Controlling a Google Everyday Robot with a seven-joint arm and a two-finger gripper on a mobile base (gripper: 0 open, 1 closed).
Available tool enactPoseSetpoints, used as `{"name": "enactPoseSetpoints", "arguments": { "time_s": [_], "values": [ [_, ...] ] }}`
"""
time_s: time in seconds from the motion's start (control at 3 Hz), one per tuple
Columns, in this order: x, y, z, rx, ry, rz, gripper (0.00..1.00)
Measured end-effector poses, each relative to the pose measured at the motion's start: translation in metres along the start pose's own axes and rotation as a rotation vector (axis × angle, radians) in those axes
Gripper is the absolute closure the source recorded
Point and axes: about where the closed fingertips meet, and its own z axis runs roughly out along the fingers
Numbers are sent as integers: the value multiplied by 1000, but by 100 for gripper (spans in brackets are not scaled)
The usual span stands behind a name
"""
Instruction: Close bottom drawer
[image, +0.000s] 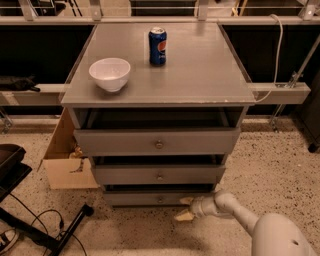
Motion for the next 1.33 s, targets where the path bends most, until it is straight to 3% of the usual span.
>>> {"name": "enactPoseSetpoints", "arguments": {
  "time_s": [0.33,0.67,1.0,1.33],
  "values": [
    [-1,2,0,-1,2,-4,65],
    [-12,28,-7,-9,25,-48,88],
    [-26,35,-53,61,69,-126,100],
    [-30,53,-103,102,143,-175,100]
  ]
}}
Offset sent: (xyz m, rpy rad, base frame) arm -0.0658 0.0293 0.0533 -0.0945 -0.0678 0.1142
